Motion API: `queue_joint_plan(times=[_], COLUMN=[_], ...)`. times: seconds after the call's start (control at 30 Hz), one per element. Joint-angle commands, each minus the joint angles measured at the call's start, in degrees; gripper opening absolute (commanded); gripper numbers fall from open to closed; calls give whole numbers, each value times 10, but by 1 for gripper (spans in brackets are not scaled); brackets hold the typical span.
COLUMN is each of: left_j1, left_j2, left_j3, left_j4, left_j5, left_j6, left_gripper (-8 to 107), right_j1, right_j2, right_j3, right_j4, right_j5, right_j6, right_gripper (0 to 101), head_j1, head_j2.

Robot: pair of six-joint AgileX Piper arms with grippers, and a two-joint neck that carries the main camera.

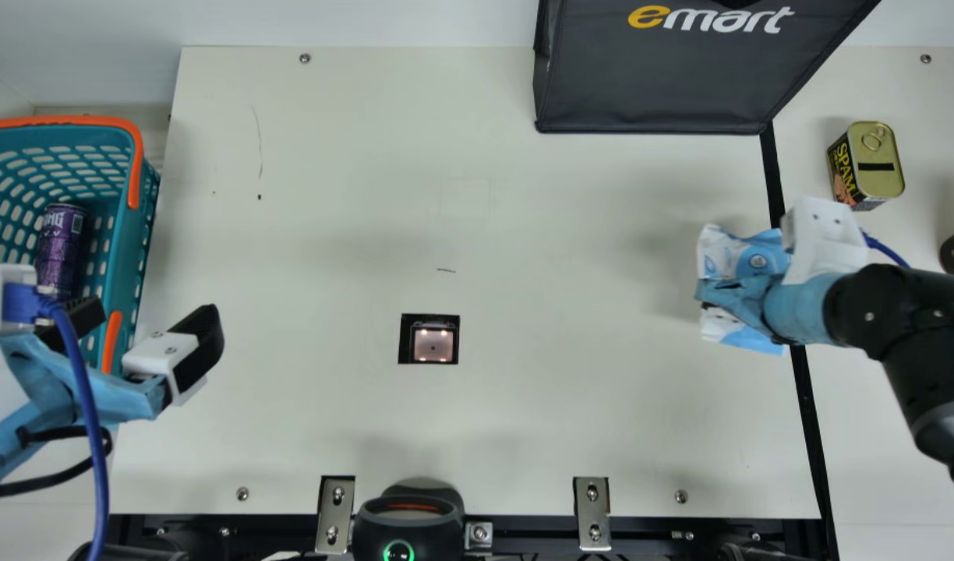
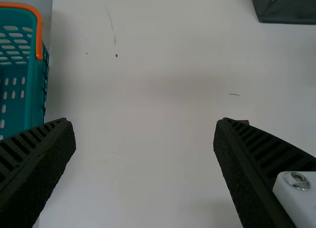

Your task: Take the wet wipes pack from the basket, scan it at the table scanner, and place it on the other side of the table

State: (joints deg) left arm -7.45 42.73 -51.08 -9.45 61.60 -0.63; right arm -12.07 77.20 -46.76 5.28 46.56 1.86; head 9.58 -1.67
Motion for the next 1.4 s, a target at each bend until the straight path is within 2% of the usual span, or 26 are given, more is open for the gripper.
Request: queue_joint_plan(times=[0.0,0.33,0.67,1.0,1.37], left_j1=[0,0,0,0,0], left_j2=[0,0,0,0,0], left_j3=[0,0,0,0,0], left_j4=[0,0,0,0,0], left_j5=[0,0,0,0,0], left_j6=[0,0,0,0,0], left_gripper=[90,90,90,90,90], right_j1=[-58,-184,-267,-312,-326], right_j2=[5,47,113,178,228], right_j3=[-2,-21,-54,-93,-134], right_j4=[6,26,33,50,107], right_j5=[0,-14,-43,-70,-69], right_j6=[-47,-186,-305,-387,-465], right_gripper=[0,0,0,0,0], head_j1=[-17,-17,-17,-17,-17], head_j2=[1,1,1,1,1])
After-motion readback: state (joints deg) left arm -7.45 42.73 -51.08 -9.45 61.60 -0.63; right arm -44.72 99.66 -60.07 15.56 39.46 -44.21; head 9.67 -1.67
